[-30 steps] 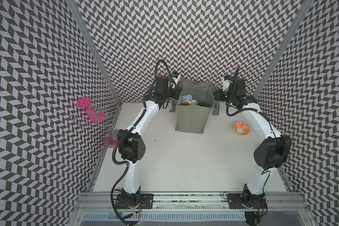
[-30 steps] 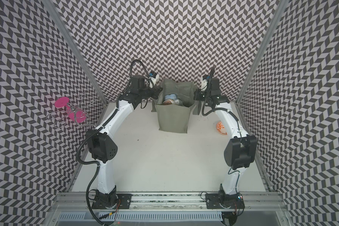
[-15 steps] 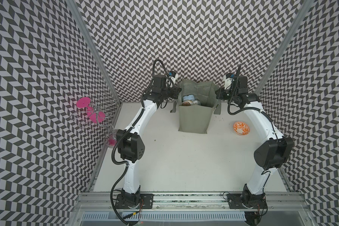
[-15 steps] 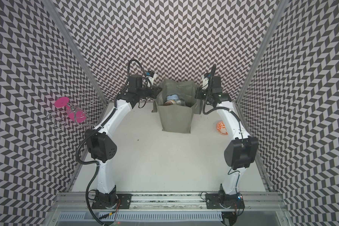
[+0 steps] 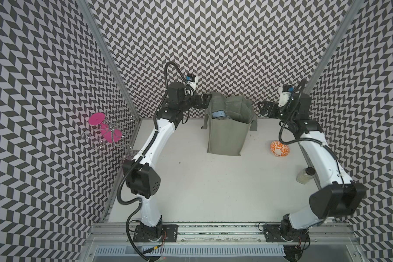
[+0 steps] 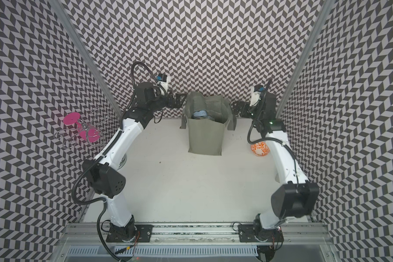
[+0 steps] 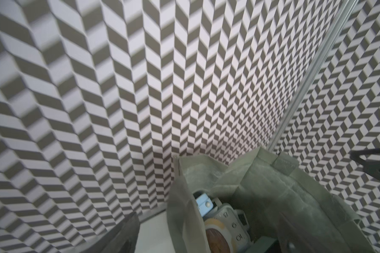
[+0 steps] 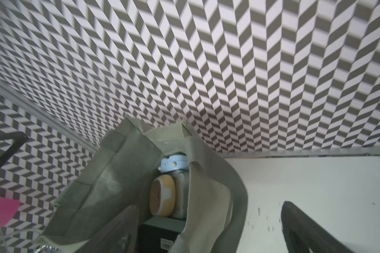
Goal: Put the alarm clock into the canvas bag
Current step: Adjust the canvas bag at the center of the board, then reset both arms
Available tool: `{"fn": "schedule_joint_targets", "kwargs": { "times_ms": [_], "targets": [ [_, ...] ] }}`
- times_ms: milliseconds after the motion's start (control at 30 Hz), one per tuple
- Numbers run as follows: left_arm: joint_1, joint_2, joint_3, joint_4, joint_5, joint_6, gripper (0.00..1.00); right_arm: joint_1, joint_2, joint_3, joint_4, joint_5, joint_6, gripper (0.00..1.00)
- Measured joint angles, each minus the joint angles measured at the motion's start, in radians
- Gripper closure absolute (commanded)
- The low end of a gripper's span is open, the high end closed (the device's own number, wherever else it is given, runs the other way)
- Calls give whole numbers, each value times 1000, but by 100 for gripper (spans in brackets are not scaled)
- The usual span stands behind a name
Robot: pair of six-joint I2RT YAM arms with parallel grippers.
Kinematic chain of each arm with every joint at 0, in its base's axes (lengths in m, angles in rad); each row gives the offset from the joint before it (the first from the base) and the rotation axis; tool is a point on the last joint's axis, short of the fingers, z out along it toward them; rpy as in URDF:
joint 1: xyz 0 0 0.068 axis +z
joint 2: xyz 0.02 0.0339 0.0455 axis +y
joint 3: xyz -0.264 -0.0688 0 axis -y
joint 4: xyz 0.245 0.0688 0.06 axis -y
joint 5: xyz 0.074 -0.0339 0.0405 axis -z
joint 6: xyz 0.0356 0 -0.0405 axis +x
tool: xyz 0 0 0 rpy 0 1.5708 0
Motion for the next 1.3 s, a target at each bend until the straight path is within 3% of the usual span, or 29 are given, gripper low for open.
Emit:
{"fn": "schedule_joint_targets", "kwargs": {
  "times_ms": [167, 300, 633, 733, 900, 1133, 1300],
  "targets": [
    [36, -393, -450, 230, -135, -37, 1, -24, -309, -351, 197, 113, 45, 1],
    [42, -666, -816, 413, -277, -69, 1, -26, -422, -603, 372, 187, 48, 1],
    [42, -950, -1509, 714, -614, -19, 1, -26, -443, -1041, 696, 237, -64, 1],
    [47, -967, -1633, 803, -690, 14, 1, -25, -418, -1116, 800, 230, -101, 0],
    [89, -895, -1725, 944, -726, 71, 1, -10, -345, -1140, 920, 220, -156, 0],
    [202, -702, -1790, 1127, -647, 82, 1, 1, -304, -1256, 1113, 237, -236, 0],
    [221, -584, -1812, 1260, -585, 85, 1, 16, -222, -1295, 1242, 241, -265, 0]
  ]
}}
